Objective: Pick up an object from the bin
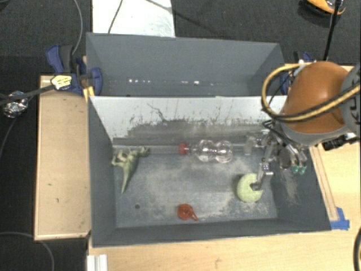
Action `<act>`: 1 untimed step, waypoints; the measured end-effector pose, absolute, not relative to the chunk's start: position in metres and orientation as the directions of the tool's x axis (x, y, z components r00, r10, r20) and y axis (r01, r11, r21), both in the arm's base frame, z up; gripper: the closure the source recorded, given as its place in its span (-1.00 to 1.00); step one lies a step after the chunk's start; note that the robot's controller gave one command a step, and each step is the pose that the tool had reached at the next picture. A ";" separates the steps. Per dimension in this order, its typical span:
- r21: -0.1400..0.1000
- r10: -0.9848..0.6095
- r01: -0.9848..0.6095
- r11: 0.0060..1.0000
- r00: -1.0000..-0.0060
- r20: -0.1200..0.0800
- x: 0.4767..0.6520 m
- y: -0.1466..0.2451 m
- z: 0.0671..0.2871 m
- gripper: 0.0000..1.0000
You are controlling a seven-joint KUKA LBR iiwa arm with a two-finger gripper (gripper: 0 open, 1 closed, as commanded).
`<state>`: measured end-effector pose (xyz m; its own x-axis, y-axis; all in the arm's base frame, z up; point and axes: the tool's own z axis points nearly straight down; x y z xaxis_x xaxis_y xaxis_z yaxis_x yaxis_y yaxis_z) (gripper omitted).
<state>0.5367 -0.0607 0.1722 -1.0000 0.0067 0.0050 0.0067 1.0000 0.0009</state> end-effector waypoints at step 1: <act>0.000 0.005 0.005 1.000 -1.000 -0.003 0.539 -0.061 0.176 -1.00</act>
Offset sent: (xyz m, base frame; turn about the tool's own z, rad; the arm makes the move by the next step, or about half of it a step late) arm -0.0353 -0.0464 -0.1022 -0.0747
